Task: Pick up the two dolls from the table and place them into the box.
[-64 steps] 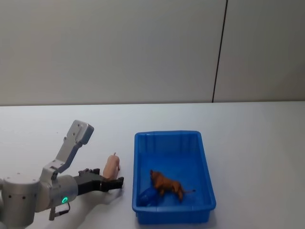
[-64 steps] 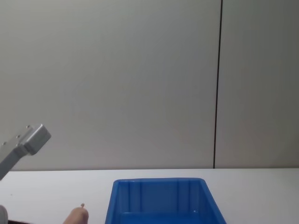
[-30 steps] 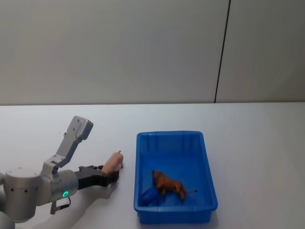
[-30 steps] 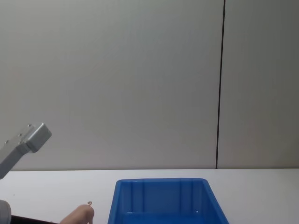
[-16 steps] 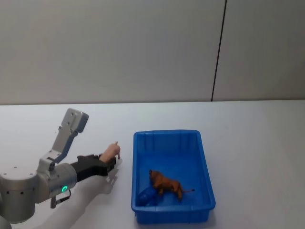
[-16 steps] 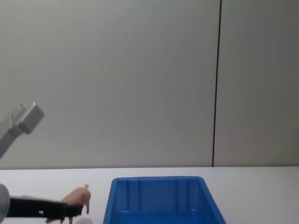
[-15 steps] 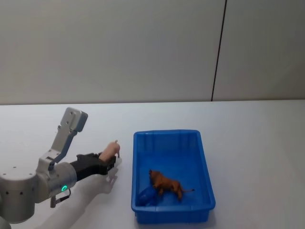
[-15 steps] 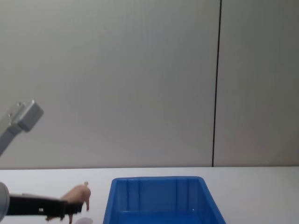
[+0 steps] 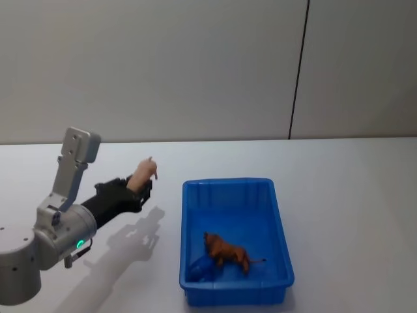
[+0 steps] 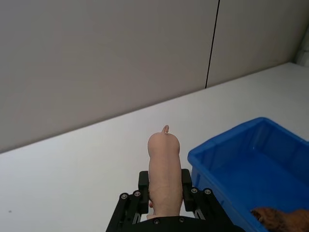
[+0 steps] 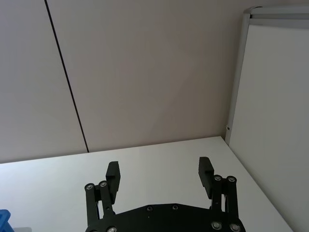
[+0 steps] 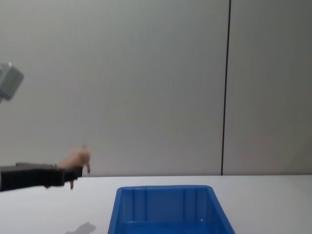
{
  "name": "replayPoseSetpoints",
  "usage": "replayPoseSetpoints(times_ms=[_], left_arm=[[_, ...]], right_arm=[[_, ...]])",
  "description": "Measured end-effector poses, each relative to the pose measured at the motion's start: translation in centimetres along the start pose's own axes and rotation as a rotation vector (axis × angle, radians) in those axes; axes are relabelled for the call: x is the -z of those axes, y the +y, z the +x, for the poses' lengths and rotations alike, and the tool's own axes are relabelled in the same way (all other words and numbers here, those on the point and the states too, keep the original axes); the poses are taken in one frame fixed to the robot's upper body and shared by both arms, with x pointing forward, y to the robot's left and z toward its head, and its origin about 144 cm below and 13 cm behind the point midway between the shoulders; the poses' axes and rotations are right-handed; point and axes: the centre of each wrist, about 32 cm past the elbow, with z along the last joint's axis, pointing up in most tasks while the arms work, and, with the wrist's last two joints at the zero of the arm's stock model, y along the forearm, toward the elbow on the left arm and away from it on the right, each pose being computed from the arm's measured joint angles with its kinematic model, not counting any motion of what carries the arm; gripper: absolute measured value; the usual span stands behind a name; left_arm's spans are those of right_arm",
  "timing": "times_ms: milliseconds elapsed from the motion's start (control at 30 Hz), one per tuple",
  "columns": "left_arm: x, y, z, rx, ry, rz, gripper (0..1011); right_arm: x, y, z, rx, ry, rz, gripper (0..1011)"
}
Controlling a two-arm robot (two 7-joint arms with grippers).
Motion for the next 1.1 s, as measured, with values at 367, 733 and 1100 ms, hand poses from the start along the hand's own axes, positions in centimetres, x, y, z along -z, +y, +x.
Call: replayPoseSetpoints(times_ms=[367,733,1100], left_arm=[[-1.2,0.8,-0.2,0.062,-0.006,-0.147,386],[-2.2,0.3,-0.3,0.207,0.010,-0.203,386],[-2.3,-1.1,-0.5,0.365,0.038,-0.179,386]], right_arm=[[0.0,0.0,0.0,0.000,0.000,0.000,1001],[0.0,0.0,0.0,0.000,0.000,0.000,1001],[0.0,0.0,0.0,0.000,0.000,0.000,1001]])
